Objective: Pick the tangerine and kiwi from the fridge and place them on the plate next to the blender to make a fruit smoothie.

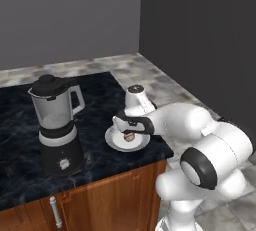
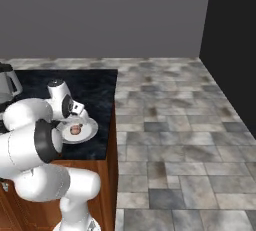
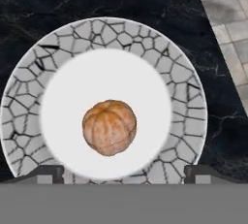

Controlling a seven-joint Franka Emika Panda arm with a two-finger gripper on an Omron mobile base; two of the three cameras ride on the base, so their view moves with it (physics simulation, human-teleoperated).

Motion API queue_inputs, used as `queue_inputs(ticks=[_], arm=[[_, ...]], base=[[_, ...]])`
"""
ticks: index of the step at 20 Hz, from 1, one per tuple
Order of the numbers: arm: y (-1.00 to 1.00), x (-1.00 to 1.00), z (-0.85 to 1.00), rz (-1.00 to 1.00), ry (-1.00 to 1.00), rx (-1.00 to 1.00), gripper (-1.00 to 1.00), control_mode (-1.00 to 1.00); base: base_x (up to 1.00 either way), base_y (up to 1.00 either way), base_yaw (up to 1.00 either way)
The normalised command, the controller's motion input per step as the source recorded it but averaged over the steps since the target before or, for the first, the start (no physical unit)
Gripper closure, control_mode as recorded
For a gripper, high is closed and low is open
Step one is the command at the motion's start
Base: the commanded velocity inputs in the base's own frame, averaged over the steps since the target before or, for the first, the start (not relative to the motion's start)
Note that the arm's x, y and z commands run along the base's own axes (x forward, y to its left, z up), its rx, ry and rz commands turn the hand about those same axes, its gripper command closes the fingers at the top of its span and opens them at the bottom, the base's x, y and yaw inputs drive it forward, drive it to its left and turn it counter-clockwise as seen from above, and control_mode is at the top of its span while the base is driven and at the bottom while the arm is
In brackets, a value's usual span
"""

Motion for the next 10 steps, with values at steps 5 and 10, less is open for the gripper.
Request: queue_inputs(ticks=[5,10], arm=[[-0.43,-0.77,0.1,-0.08,-0.16,0.01,-1.0,-1.0],[-0.34,-0.34,0.24,-0.07,-0.13,0.05,-1.0,-1.0]], base=[[0.0,0.0,0.0],[0.0,0.0,0.0]])
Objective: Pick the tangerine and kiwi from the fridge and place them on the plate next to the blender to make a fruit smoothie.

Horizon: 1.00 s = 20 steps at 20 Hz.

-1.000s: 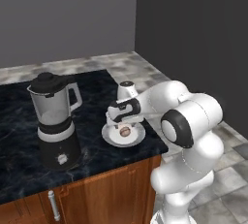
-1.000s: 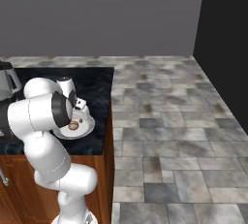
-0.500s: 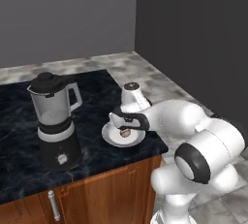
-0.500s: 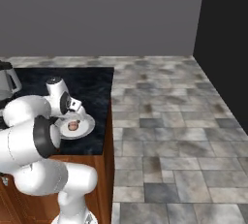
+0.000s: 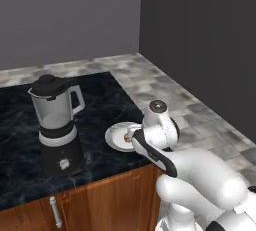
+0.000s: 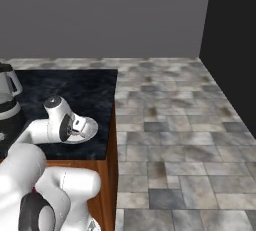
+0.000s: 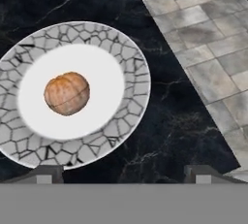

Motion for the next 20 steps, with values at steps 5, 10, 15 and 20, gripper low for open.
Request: queue_inputs(ticks=[5,10,15,20], arm=[[-0.35,-0.02,0.41,-0.05,-0.13,0.04,-1.0,-1.0],[-0.22,0.0,0.43,-0.04,-0.13,0.01,-1.0,-1.0],[-0.04,0.0,0.4,-0.05,-0.11,0.0,-1.0,-1.0],[-0.01,-0.08,0.42,-0.07,-0.12,0.0,-1.0,-1.0]], base=[[0.0,0.0,0.0],[0.0,0.0,0.0],[0.0,0.0,0.0],[0.0,0.0,0.0]])
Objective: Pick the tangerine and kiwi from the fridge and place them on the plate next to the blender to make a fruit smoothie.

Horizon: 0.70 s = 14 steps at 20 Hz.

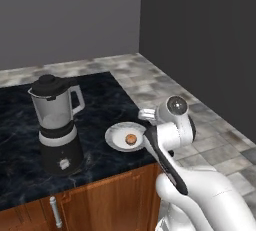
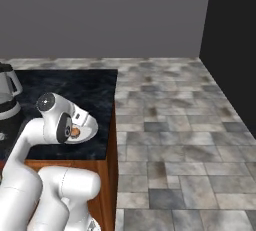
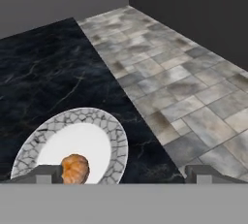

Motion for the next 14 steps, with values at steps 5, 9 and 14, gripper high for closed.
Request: queue_inputs(ticks=[5,9,14], arm=[[0.0,-0.19,0.35,-0.02,-0.08,0.0,-1.0,-1.0],[0.0,-0.05,0.42,0.0,0.05,0.0,-1.0,-1.0],[0.0,-0.15,0.49,0.0,0.14,0.0,-1.0,-1.0]], base=[[0.0,0.0,0.0],[0.0,0.0,0.0],[0.0,0.0,0.0]])
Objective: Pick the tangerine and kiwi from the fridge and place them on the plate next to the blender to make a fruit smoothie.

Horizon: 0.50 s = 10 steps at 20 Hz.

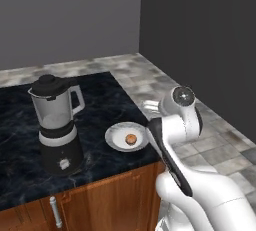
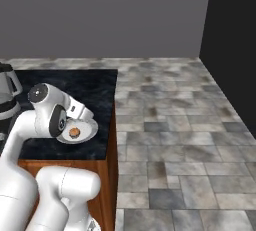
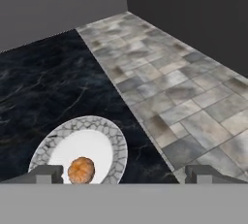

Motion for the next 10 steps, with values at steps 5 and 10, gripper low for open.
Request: queue_inputs(ticks=[5,10], arm=[[0.0,-0.31,0.42,0.0,0.11,0.0,-1.0,-1.0],[0.0,-0.24,0.02,0.0,0.0,0.0,-1.0,-1.0]], base=[[0.0,0.0,0.0],[0.0,0.0,0.0]])
